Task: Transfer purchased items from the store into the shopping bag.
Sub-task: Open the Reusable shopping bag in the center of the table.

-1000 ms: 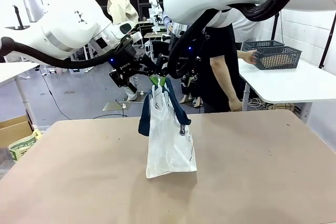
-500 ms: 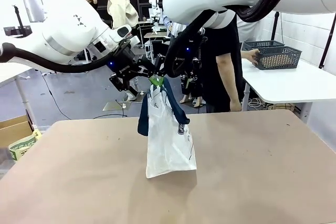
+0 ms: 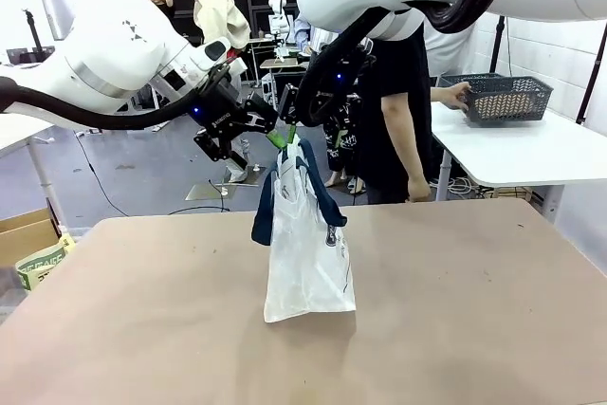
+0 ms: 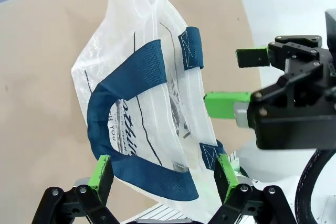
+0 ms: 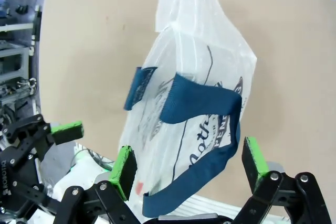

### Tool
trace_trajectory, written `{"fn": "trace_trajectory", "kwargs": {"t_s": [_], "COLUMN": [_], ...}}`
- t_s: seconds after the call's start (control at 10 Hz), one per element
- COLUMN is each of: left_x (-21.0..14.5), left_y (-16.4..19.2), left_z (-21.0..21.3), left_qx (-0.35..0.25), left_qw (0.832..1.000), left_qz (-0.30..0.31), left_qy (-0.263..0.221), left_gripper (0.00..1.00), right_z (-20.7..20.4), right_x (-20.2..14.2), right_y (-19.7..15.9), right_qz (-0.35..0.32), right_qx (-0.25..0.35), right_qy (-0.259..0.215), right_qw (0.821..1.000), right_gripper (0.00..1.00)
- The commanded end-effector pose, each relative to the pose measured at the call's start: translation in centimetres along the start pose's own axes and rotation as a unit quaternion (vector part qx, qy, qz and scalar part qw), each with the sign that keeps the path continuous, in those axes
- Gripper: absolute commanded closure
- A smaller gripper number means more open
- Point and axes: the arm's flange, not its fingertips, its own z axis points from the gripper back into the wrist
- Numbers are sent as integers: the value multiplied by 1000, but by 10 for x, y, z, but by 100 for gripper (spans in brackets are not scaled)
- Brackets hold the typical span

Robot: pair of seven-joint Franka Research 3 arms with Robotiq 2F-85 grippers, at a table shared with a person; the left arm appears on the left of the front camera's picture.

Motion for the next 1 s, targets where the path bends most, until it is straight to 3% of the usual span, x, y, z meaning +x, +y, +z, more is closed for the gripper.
{"fn": "trace_trajectory", "kwargs": {"t_s": [0.0, 0.9], "left_x": [-10, -12], "left_y": [10, 16], "left_z": [7, -13], "left_qx": [-10, -24], "left_qw": [1000, 1000], "left_qz": [-1, 10], "left_qy": [-21, 12], "left_gripper": [0, 0], "right_z": [0, -24], "right_x": [15, 19], "right_y": [-1, 7], "right_qz": [-18, -10], "right_qx": [-14, -31], "right_qy": [9, 49], "right_qw": [1000, 998], "right_gripper": [0, 0]}}
